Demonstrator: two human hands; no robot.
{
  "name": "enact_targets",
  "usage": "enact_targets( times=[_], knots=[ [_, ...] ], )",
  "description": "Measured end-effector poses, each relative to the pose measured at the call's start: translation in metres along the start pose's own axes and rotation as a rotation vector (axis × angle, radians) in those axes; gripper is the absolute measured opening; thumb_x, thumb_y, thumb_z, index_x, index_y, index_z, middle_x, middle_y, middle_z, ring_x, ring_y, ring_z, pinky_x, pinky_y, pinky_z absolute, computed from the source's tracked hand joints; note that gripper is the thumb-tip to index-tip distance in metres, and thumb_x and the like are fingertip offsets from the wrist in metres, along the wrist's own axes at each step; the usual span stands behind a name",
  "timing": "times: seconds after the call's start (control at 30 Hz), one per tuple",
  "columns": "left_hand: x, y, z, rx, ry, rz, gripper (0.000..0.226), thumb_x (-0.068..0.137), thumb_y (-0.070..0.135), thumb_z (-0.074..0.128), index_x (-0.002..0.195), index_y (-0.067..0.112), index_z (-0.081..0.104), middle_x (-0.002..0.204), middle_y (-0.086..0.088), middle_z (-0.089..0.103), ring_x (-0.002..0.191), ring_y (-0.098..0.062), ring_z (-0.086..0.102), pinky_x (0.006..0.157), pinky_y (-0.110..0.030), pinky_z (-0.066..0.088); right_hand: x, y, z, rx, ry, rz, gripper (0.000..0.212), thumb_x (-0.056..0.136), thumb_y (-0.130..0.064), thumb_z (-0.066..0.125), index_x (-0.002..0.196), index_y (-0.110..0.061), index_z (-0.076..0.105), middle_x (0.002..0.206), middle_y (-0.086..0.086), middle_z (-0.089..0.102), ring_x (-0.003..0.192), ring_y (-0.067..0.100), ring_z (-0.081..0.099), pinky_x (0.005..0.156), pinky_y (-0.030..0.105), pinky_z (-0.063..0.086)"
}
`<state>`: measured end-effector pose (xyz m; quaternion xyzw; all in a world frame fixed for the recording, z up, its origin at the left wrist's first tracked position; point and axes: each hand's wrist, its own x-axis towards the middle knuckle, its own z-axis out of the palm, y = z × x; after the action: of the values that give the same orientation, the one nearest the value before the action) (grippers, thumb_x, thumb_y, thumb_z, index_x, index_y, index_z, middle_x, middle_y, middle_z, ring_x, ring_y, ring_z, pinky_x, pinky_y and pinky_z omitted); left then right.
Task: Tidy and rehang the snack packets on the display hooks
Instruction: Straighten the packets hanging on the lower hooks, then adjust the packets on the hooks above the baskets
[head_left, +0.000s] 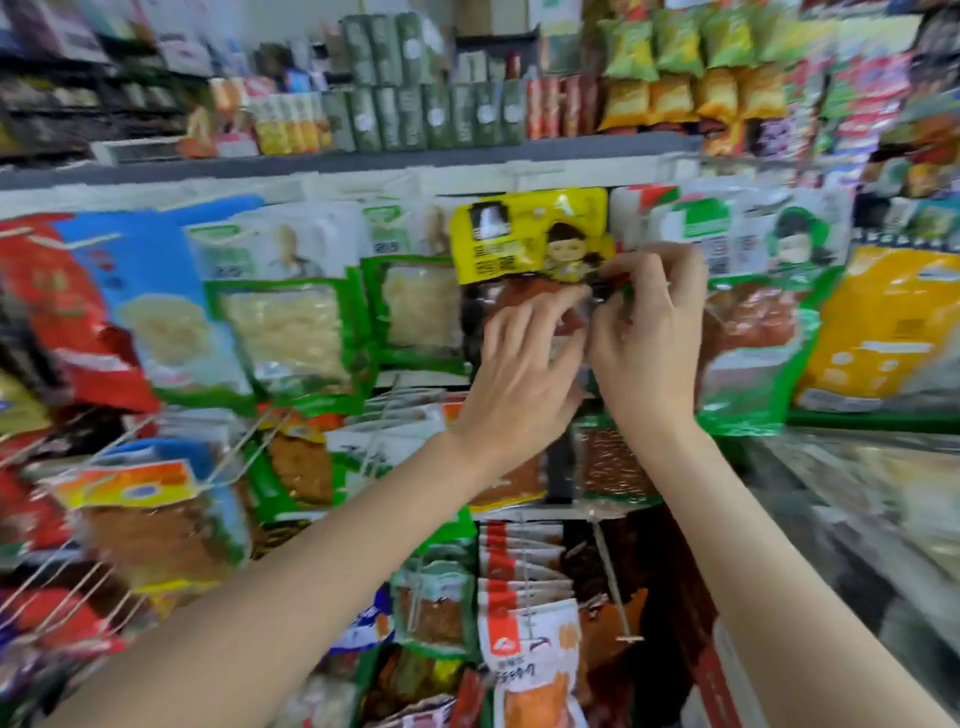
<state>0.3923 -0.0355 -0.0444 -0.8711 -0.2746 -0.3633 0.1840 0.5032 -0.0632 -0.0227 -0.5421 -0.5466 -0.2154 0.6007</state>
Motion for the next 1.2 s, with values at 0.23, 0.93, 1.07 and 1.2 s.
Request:
enact_targets(
  times=[0.23,0.93,1.07,1.2],
  knots=[
    [-0.121,-0.106,-0.069,0.171,-0.121,-0.311,0.038,0.073,0.017,0.038,0.108,0.012,0.053,0.127,-0.012,0.043,0.109,-0.029,0.040,0.091,-0.040,0.032,-0.049,-0.100,0.083,0.160,-0.341,-0.152,0.026,0.078,-0.009,0.036,0.089,0.002,0.057,0.093,0.020,0.051,0.082,0.036,0.054,0.071,0.032,0.037],
    [-0.379,-0.303,-0.246,0.137,-0.620,-0.673,0.044,0.092,0.019,0.042,0.136,0.015,0.039,0.149,0.001,0.023,0.133,-0.020,0.030,0.106,-0.042,0.024,-0.226,-0.328,0.241,-0.044,-1.361,-0.084,0.038,0.090,-0.007,0.047,0.128,-0.008,0.049,0.150,0.010,0.023,0.134,0.036,0.032,0.107,0.041,0.035],
    [-0.392,-0.320,-0.245,0.089,-0.646,-0.686,0.044,0.092,0.017,0.042,0.136,0.013,0.041,0.153,0.002,0.016,0.136,-0.020,0.025,0.108,-0.044,0.022,-0.225,-0.326,0.261,-0.197,-1.348,-0.085,0.037,0.091,-0.008,0.046,0.128,-0.007,0.047,0.157,0.008,0.003,0.144,0.032,0.009,0.112,0.043,0.025],
    [-0.394,-0.345,-0.248,0.070,-0.666,-0.690,0.042,0.093,0.017,0.042,0.135,0.013,0.043,0.154,0.002,0.012,0.134,-0.021,0.028,0.107,-0.044,0.025,-0.211,-0.322,0.295,-0.225,-1.269,0.012,0.027,0.090,-0.007,0.047,0.117,-0.003,0.053,0.157,0.011,0.005,0.137,0.033,0.030,0.101,0.038,0.037]
  ],
)
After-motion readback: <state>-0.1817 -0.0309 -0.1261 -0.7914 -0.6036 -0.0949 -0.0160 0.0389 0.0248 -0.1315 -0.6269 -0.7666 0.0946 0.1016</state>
